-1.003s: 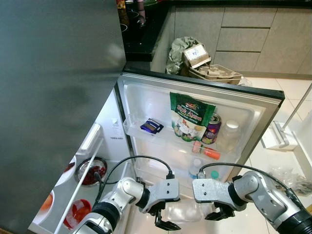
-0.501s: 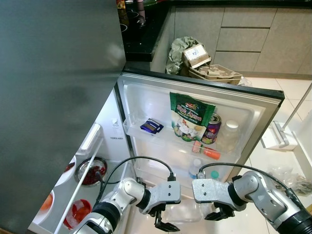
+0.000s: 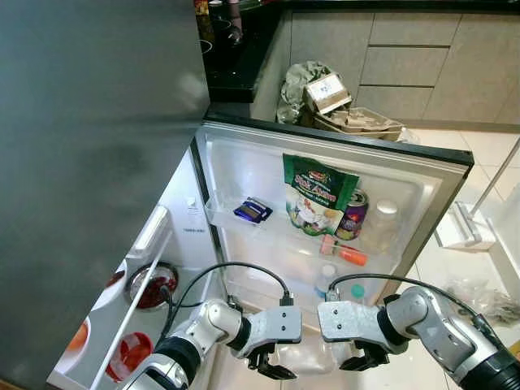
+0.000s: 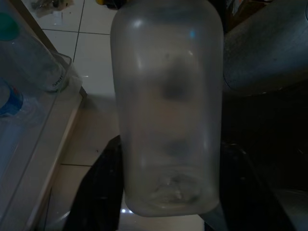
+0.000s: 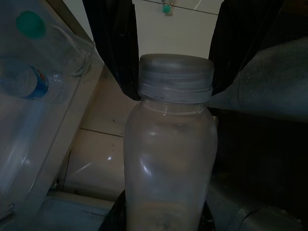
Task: Restocking fridge
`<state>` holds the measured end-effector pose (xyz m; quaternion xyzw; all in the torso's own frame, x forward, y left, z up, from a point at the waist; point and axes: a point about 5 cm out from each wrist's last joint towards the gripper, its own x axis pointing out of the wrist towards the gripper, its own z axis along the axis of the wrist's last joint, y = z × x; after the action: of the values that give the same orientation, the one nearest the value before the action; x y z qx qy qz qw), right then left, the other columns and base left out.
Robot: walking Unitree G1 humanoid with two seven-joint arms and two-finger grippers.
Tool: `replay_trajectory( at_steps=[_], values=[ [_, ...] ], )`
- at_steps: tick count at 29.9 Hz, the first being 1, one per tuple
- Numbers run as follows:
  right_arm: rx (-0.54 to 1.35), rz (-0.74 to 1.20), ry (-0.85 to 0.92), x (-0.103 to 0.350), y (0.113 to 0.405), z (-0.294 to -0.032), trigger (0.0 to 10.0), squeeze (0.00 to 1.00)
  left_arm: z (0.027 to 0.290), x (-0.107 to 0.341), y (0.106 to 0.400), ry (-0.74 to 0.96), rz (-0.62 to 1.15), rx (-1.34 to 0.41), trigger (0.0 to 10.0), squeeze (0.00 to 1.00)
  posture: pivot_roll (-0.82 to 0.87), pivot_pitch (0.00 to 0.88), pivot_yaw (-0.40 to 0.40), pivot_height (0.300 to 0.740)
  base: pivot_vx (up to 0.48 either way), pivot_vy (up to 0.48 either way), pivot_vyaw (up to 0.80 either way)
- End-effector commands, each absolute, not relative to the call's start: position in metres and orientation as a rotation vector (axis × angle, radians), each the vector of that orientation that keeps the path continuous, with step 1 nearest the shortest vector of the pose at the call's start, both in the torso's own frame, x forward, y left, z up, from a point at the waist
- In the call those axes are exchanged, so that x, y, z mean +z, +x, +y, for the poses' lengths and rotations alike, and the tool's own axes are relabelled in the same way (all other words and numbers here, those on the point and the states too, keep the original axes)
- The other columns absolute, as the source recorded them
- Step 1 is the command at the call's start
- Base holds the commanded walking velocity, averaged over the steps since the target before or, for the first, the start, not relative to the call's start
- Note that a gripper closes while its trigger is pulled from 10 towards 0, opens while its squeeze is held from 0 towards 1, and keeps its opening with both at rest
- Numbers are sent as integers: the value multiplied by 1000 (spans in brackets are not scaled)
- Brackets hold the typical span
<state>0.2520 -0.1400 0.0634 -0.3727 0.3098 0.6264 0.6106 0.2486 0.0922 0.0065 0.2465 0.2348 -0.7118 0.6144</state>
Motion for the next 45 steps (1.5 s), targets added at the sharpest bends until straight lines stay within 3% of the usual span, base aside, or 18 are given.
replay_trajectory(
  at_steps=[1, 8, 9, 10, 20, 21, 22, 23, 29, 31, 32, 35, 36, 39, 45],
  values=[
    [1399, 629, -885, 79, 263, -136, 10000, 0, 92, -2, 239, 583, 585, -1694, 0, 0, -60, 0, 10, 740, 0, 0, 0],
    [1391, 625, -874, 80, 264, -136, 10000, 0, 91, -1, 240, 581, 575, -1691, 196, 0, -59, 0, 9, 740, 0, 0, 0],
    [1386, 616, -863, 81, 264, -136, 10000, 0, 90, -1, 240, 579, 574, -1690, 9373, 0, -59, 0, 9, 740, 0, 0, 0],
    [1381, 609, -855, 82, 265, -135, 10000, 0, 90, -1, 240, 578, 573, -1689, 10000, 0, -60, 0, 9, 740, 0, 0, 0],
    [1364, 521, -726, 87, 267, -123, 10000, 0, 89, -1, 240, 581, 566, -1677, 10000, 0, -60, 0, 8, 740, 0, 0, 0],
    [1366, 507, -717, 88, 267, -122, 10000, 804, 89, -1, 240, 581, 567, -1676, 10000, 0, -59, 0, 8, 740, 0, 0, 0],
    [1366, 507, -717, 88, 267, -122, 10000, 804, 89, -1, 240, 581, 567, -1676, 10000, 0, -59, 0, 8, 740, 0, 0, 0],
    [1363, 487, -704, 89, 268, -121, 10000, 1000, 89, -1, 240, 581, 567, -1676, 10000, 0, -60, 0, 9, 740, 0, 0, 0],
    [1366, 441, -597, 93, 268, -119, 10000, 1000, 89, -1, 240, 580, 566, -1676, 10000, 0, -59, 0, 9, 740, 0, 0, 0],
    [1370, 431, -556, 96, 268, -121, 10000, 953, 89, -1, 240, 576, 565, -1673, 10000, 0, -59, 0, 9, 740, 0, 0, 0],
    [1372, 413, -485, 100, 268, -123, 10000, 447, 89, -1, 240, 565, 561, -1665, 10000, 0, -57, 0, 6, 740, 0, 0, 0],
    [1371, 406, -458, 102, 267, -124, 10000, 447, 89, -1, 241, 559, 559, -1662, 10000, 0, -57, 0, 6, 740, 0, 0, 0],
    [1366, 389, -412, 106, 268, -127, 10000, 0, 88, 0, 241, 541, 553, -1656, 10000, 0, -58, 0, 7, 740, 0, 0, 0],
    [1343, 330, -208, 121, 269, -141, 10000, 0, 83, 4, 242, 416, 510, -1628, 10000, 0, -59, 0, 7, 740, 0, 0, 0],
    [1369, 273, 25, 136, 262, -164, 10000, 0, 77, 15, 248, 237, 426, -1585, 10000, 0, -67, 0, 8, 740, 0, 0, 0]
  ],
)
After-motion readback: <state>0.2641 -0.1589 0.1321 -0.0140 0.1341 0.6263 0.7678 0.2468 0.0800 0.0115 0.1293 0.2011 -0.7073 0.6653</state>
